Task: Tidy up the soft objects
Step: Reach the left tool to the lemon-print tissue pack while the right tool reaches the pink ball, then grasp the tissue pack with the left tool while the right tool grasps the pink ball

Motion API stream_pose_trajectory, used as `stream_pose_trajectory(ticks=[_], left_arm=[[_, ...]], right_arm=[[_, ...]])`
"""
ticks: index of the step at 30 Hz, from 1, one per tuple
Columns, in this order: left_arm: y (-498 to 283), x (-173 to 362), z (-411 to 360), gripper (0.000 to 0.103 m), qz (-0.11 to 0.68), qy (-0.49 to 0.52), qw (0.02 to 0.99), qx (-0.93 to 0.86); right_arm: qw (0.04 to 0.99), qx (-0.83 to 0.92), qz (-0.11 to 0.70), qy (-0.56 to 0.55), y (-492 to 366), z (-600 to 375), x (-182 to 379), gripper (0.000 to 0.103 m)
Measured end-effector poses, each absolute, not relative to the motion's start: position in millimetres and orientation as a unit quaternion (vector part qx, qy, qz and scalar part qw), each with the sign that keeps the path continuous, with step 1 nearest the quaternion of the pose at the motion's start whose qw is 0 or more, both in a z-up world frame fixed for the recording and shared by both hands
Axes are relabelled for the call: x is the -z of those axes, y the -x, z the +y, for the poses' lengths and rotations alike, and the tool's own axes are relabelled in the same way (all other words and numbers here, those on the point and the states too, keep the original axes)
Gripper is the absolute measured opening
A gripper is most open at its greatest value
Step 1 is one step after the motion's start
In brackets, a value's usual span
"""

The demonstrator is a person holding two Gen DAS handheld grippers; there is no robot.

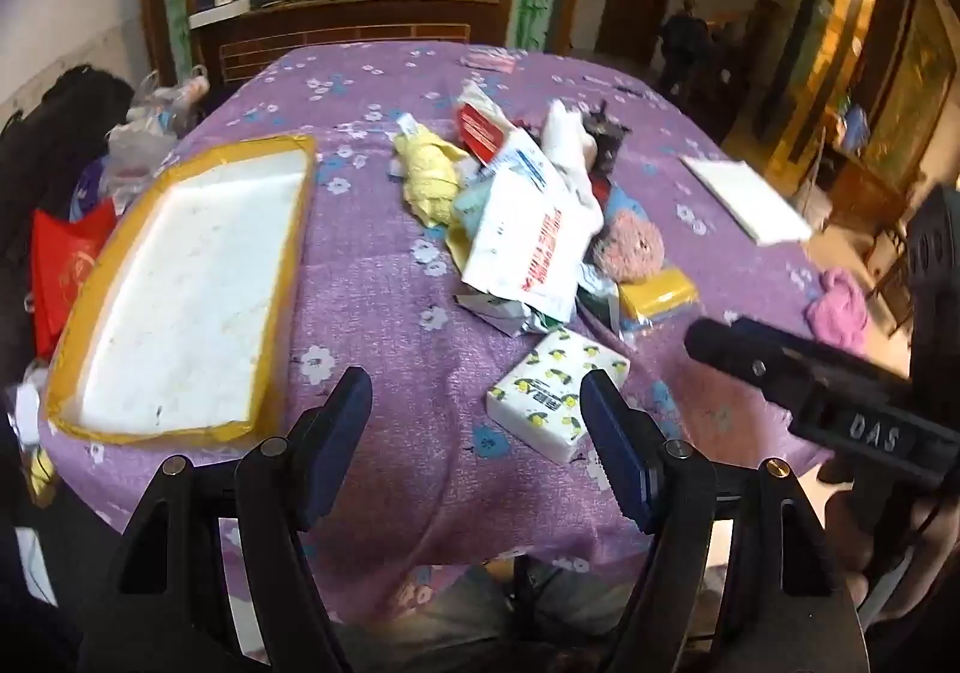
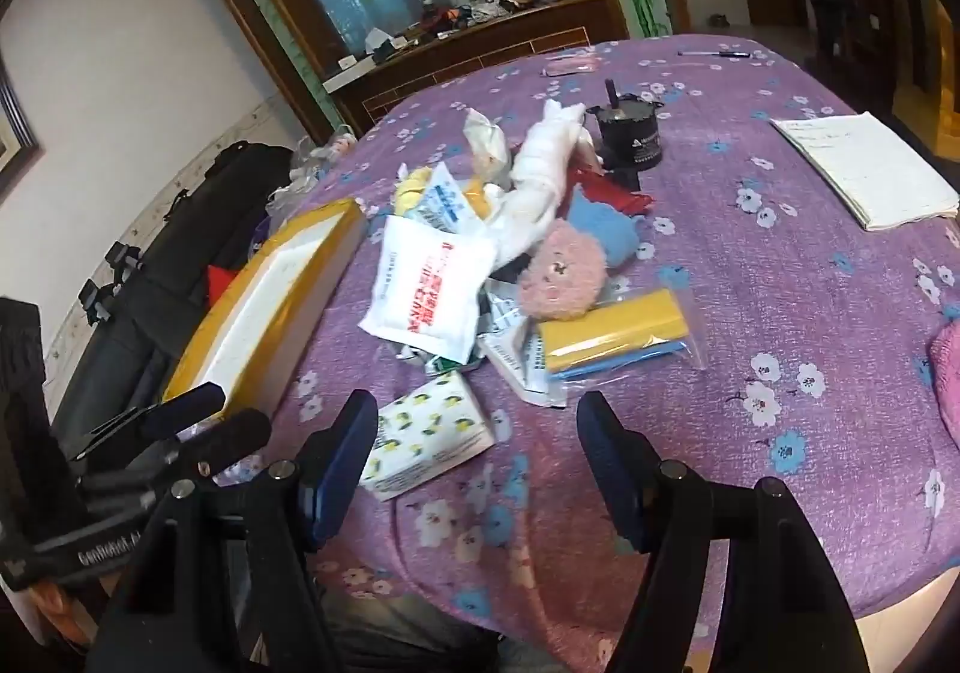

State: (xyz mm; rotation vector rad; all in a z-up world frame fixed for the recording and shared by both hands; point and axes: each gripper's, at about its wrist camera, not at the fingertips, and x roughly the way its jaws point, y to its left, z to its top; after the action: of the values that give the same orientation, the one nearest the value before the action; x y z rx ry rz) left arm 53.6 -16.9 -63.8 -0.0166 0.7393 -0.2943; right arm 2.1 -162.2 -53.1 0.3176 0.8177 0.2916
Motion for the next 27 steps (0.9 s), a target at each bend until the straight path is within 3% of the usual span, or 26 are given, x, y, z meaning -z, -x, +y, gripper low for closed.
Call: stream_pose_trajectory(ticks=[8,19,22,25,27], left_arm=[[-55,91,-25,0.072,0.443,0.001,0.875,0.193],[-88,118,-56,0.072,0.488,-0.024,0.83,0.269],[-86,122,-61,0.072,0.487,-0.039,0.83,0.268],[-83,122,-59,0.07,0.476,-0.028,0.834,0.276],[-79,120,-55,0.065,0.478,-0.018,0.833,0.28]], right_arm=[[0.896,-0.135,0.388,-0.168,-25,-177,63,0.07],[0.892,-0.104,0.4,-0.18,-77,-191,70,0.068],[0.888,-0.113,0.405,-0.188,-88,-190,72,0.06],[0.889,-0.113,0.405,-0.179,-94,-187,76,0.042],[0.886,-0.114,0.41,-0.182,-96,-187,80,0.036]])
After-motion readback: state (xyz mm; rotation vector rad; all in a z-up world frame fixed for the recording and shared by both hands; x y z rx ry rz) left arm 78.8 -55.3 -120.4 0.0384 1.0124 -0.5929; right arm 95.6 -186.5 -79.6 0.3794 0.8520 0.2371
